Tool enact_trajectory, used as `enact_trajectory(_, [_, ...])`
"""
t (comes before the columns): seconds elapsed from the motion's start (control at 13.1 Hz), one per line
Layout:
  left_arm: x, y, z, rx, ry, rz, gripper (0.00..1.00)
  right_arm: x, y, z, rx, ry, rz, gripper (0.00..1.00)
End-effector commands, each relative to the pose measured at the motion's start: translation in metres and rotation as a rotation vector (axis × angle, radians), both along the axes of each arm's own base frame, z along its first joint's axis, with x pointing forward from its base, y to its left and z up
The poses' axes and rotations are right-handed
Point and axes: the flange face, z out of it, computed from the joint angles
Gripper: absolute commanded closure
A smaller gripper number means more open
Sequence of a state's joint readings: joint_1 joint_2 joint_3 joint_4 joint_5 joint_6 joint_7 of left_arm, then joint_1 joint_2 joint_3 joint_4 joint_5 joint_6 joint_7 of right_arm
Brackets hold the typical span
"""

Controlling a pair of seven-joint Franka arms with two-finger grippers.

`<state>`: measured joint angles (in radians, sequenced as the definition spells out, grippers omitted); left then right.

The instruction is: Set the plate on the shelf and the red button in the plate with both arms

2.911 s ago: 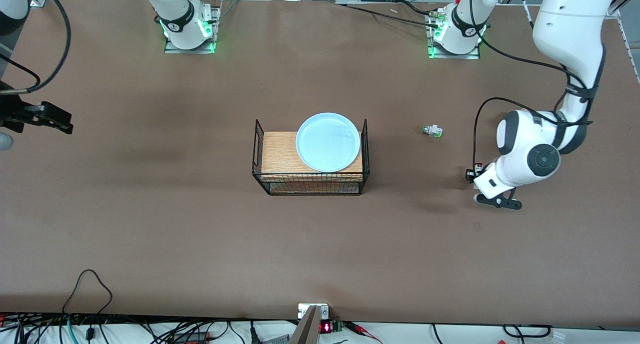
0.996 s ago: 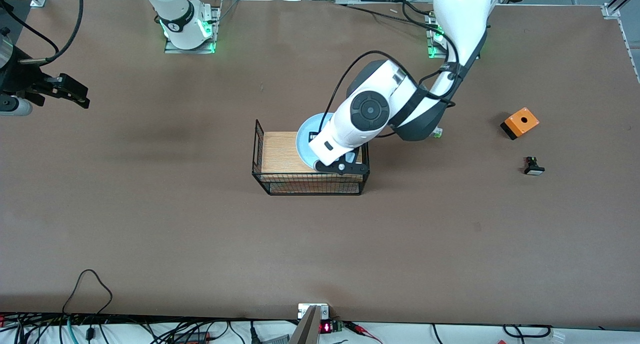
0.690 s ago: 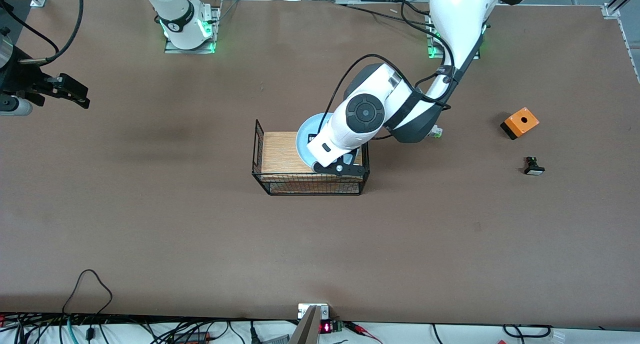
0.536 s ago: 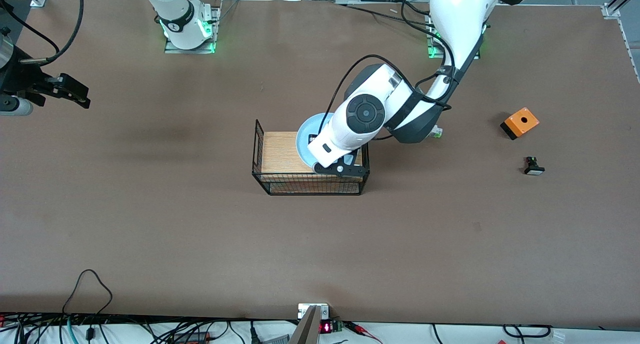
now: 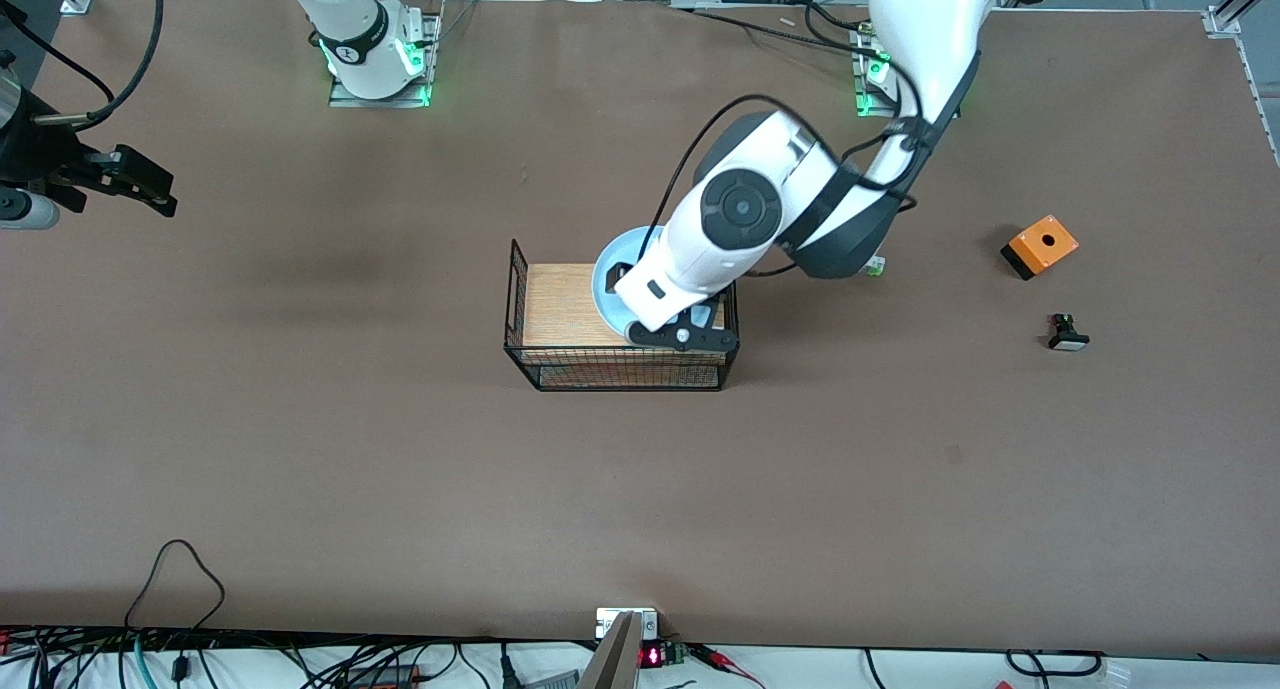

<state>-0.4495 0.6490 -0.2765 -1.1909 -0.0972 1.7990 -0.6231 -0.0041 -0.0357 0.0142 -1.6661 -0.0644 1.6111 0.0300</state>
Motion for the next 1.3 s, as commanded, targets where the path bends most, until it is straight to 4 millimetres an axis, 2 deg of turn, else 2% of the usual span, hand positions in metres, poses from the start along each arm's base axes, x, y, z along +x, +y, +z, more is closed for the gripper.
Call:
enact_trajectory(0.0, [-0.008,0.040,0.057,0.080,0.023,0.015,0.00,0.001,0.002,0.005,0.010,0.011,-0.011,0.00])
enact_trajectory(0.15, [-0.002,0.084,0.079,0.126,0.069,0.039,0.00,0.001,0.002,0.005,0.010,0.011,-0.011,0.00])
enact_trajectory(0.23, [0.007,0.111,0.088,0.165,0.060,0.064,0.00,0.001,0.002,0.006,0.010,0.009,-0.011,0.00])
enact_trajectory(0.46, [0.026,0.182,0.125,0.220,-0.033,0.004,0.00,0.001,0.002,0.006,0.010,0.009,-0.011,0.00])
enact_trajectory(0.61, [0.048,0.242,0.130,0.194,-0.042,-0.035,0.00,0.001,0.002,0.006,0.010,0.009,-0.011,0.00])
enact_trajectory(0.69, [0.055,0.262,0.130,0.184,-0.044,-0.067,0.00,0.001,0.002,0.006,0.010,0.009,-0.011,0.00])
enact_trajectory(0.77, [0.058,0.287,0.139,0.179,-0.059,-0.087,0.00,0.001,0.002,0.006,0.010,0.009,-0.011,0.00])
enact_trajectory(0.92, [0.051,0.319,0.151,0.187,-0.071,-0.142,0.00,0.001,0.002,0.006,0.010,0.009,-0.011,0.00])
enact_trajectory(1.0, [0.043,0.337,0.150,0.197,-0.067,-0.163,0.00,0.001,0.002,0.006,0.010,0.009,-0.011,0.00])
enact_trajectory(1.07, [0.030,0.360,0.149,0.210,-0.064,-0.170,0.00,0.001,0.002,0.006,0.010,0.009,-0.011,0.00])
enact_trajectory(1.23, [0.003,0.394,0.151,0.235,-0.129,-0.126,0.00,0.001,0.002,0.006,0.010,0.009,-0.011,0.00])
